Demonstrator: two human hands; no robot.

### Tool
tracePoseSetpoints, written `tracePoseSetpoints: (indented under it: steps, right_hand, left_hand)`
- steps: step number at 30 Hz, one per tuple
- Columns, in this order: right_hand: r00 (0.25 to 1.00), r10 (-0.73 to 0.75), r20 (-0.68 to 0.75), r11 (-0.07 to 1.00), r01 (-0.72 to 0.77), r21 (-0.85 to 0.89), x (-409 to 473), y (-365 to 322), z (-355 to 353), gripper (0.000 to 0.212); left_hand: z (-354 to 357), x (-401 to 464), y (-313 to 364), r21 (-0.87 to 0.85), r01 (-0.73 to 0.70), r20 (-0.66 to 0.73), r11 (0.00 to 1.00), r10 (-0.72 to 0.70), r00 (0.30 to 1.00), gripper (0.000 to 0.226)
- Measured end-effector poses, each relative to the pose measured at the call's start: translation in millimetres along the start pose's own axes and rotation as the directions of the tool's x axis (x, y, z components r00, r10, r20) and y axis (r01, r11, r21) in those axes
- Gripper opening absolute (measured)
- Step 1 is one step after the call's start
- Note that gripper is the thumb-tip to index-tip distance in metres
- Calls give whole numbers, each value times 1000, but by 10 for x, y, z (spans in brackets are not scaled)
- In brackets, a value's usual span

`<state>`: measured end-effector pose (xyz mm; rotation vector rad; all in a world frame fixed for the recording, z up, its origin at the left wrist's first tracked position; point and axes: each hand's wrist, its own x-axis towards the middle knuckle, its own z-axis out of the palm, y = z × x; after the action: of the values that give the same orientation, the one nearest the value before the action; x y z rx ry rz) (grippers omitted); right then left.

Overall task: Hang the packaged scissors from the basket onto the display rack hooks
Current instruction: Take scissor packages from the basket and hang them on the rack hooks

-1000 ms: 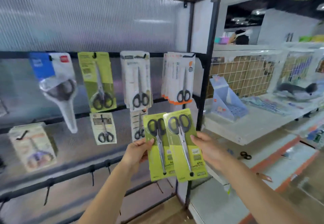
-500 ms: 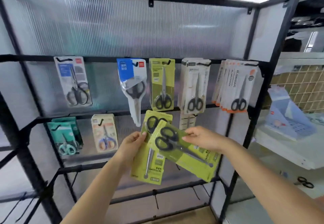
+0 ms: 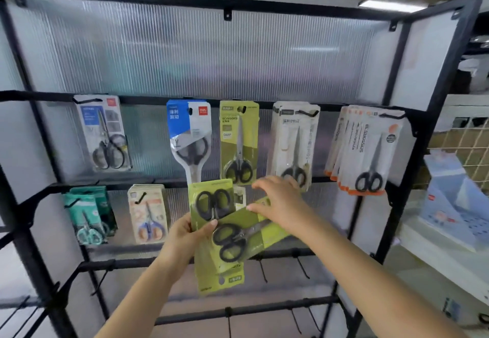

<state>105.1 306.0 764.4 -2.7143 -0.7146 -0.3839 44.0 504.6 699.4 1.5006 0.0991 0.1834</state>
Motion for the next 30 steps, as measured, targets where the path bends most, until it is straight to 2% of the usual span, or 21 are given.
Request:
tracePoseSetpoints:
  steps: [1,2,3,4,5,6,8,11,14,16,20,24,30]
  right_hand:
    - [984,31,-176,999,-28,19,-10,57,32,45]
    - [934,94,-345,993,-64,98,-18,121,59,43]
    - [869,173,-464,974,-82,210,-25,175,55,40]
    - [829,264,-493,936,-97,339,-23,234,30,37]
    - [831,341,-439,879,-117,461,-17,270,-14,35]
    - [870,380,-315,817,-156,555,-4,296,-51,32]
    - [932,346,-105,741,-203,640,42,285,-111,27]
    - [941,339,-8,599,-210,773,178,183,-164,27]
    - [927,375,-6,426,-166,889,282,83,-241,16]
    - [931,360,-61,423,-105,900,322,37,-295,12]
    - [932,290,-216,510,41,859,386,-37,-438,14]
    - [902,242,-358,571,166,804,488,-133,-641,15]
    - [867,262,-424,599,199,776,637,-211,-850,15]
  left_hand:
    - [5,-10,-31,-43,-2,-31,999,1,1000,16]
    - [0,-17,-63,-91,-2,-59,996,-3,998,17]
    - [-9,-18,-84,-143,-3,-91,990,-10,996,17]
    - [-24,-9,-95,-197,-2,-127,980,-23,992,16]
    - [-35,4,-91,-248,-2,-158,969,-39,987,15]
    - [-46,17,-85,-288,-1,-178,958,-52,983,15]
    - [-48,43,-47,-346,-5,-184,938,-63,981,17]
    - [-59,89,42,-420,-16,-160,907,-57,985,13]
    - [-96,115,80,-431,-14,-104,902,-34,994,12]
    - [-118,108,85,-406,-14,-59,914,-11,998,14]
    - [-130,103,119,-367,5,21,930,3,1000,14]
    - [-124,179,232,-335,2,71,942,23,997,16]
    - [-39,283,396,-410,-57,102,910,108,989,14]
